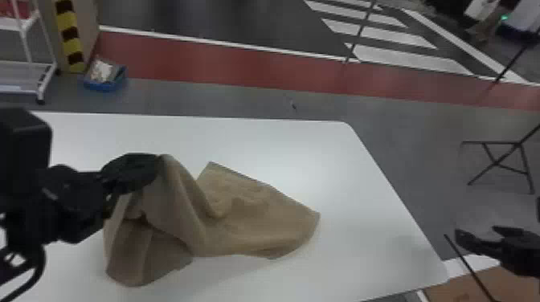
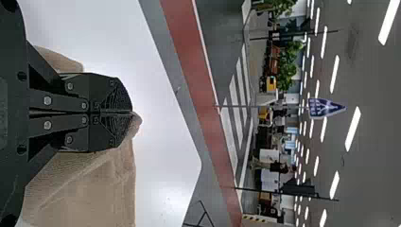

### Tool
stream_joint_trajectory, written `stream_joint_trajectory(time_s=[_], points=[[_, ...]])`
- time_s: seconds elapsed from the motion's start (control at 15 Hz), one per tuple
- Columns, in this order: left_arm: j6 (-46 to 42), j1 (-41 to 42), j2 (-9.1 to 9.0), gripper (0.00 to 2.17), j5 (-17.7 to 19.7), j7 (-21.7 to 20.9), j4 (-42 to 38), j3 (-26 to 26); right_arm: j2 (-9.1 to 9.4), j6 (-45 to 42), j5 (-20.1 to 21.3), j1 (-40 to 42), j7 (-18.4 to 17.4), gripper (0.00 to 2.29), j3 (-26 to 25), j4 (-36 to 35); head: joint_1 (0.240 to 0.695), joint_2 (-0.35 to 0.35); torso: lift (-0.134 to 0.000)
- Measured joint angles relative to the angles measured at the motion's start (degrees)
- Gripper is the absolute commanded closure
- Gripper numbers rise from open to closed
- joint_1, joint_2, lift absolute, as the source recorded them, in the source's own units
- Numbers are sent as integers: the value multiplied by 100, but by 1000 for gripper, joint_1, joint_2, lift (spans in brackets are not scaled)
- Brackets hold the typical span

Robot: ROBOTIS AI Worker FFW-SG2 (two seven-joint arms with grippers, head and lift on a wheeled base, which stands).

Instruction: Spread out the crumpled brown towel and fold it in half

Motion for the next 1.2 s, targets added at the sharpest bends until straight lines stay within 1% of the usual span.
stream_joint_trajectory(time_s=[0.07,0.13,0.27,0.33,0.47,0.53,0.67,0.73,0.8,0.87,0.93,1.0,1.07,1.13,1.2], points=[[195,-440,-30,2145,-164,-8,258,-209,20,-285,23,117,22,140,88,-119,695,-350,-124],[340,-844,-40,2145,-315,-9,593,-372,40,-792,118,276,24,144,232,-243,695,-350,-124],[429,-1391,-46,2145,-466,57,1221,-483,35,-1594,463,542,-50,144,572,-478,695,-350,-124],[394,-1648,-47,2145,-489,131,1573,-445,-10,-2048,766,694,-130,147,812,-575,695,-350,-124],[237,-2085,-47,2145,-497,203,2176,-242,-147,-2578,1407,904,-341,151,1355,-654,695,-350,-124],[188,-2277,-47,2145,-497,236,2432,-118,-227,-2662,1709,951,-381,161,1649,-657,695,-350,-124],[56,-2630,-47,2145,-496,294,2978,116,-431,-2707,2351,944,-386,221,2400,-574,695,-350,-124],[-99,-2732,-47,2145,-500,312,3207,183,-495,-2690,2588,862,-380,238,2770,-505,695,-350,-124],[-208,-2785,-47,2142,-506,320,3368,228,-517,-2648,2717,780,-375,282,3066,-458,695,-350,-124],[-281,-2816,-47,1889,-512,343,3516,263,-517,-2579,2788,696,-360,286,3377,-425,695,-331,-124],[-329,-2826,-47,1062,-524,427,3648,279,-501,-2485,2812,623,-327,286,3658,-411,695,-308,-124],[-383,-2826,-47,-1,-532,661,3762,280,-483,-2396,2818,564,-271,286,3874,-411,695,-288,-124],[-443,-2812,-47,-1,-534,1076,3875,262,-469,-2288,2820,509,-172,286,4100,-427,695,-261,-124],[-468,-2765,-47,-1,-543,1363,3927,231,-465,-2204,2826,469,-57,286,4288,-472,695,-235,-124],[-471,-2705,-47,22,-563,1434,3929,225,-467,-2154,2839,439,24,289,4415,-515,695,-217,-124]])
